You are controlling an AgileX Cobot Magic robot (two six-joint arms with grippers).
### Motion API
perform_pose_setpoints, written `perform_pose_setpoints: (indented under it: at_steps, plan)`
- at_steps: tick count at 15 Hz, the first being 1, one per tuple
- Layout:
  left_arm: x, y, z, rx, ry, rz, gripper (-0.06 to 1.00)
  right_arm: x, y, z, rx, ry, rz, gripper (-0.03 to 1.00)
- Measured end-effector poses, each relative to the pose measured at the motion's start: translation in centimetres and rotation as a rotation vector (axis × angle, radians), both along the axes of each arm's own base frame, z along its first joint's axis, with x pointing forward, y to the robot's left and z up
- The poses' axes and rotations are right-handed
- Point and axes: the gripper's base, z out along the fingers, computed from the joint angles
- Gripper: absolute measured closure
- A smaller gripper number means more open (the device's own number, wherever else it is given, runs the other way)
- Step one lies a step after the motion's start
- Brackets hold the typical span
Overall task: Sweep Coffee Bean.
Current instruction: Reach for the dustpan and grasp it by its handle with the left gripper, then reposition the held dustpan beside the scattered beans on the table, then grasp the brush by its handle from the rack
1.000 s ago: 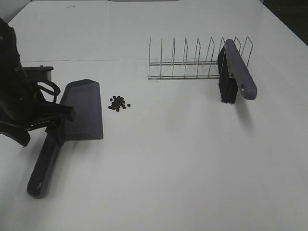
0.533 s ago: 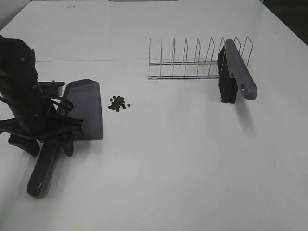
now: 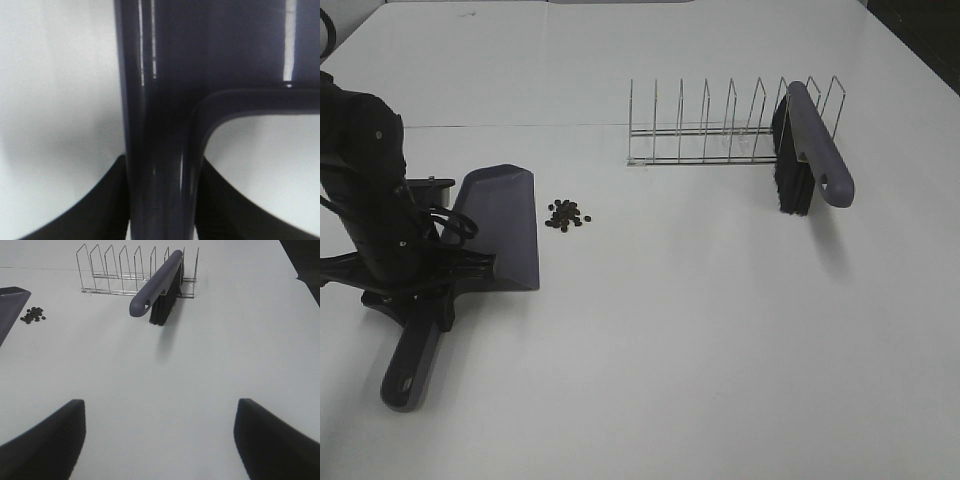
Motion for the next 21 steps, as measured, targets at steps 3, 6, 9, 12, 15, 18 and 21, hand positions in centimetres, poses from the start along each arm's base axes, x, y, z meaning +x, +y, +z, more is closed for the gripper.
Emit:
perform_pose_setpoints:
  at_steps: [3,6,9,12,15,18,21]
  plan:
    - [0.0,0.0,1.1,-0.012,-0.03,0.021,0.62,0.0,0.0,0.0,0.0,0.0,0.0,0.28]
    - [0.0,0.2,5.0,-0.03,-0.146,0.027,0.62,0.0,0.0,0.0,0.0,0.0,0.0,0.28]
    - [-0.1,0.4,6.9,-0.035,-0.205,0.023,0.62,0.0,0.0,0.0,0.0,0.0,0.0,0.28]
    - [-0.2,0.5,7.0,-0.029,-0.201,0.022,0.62,0.4,0.0,0.4,0.0,0.001,-0.001,0.28]
    - [-0.2,0.5,7.0,-0.029,-0.201,0.012,0.62,3.0,-0.1,3.0,0.006,-0.106,-0.008,0.28]
    - [-0.2,0.5,7.0,-0.027,-0.196,0.004,0.62,7.6,0.0,5.9,0.026,-0.129,-0.012,0.28]
    - [-0.3,0.5,6.9,-0.024,-0.191,-0.019,0.62,13.7,0.0,9.2,0.047,-0.047,-0.011,0.28]
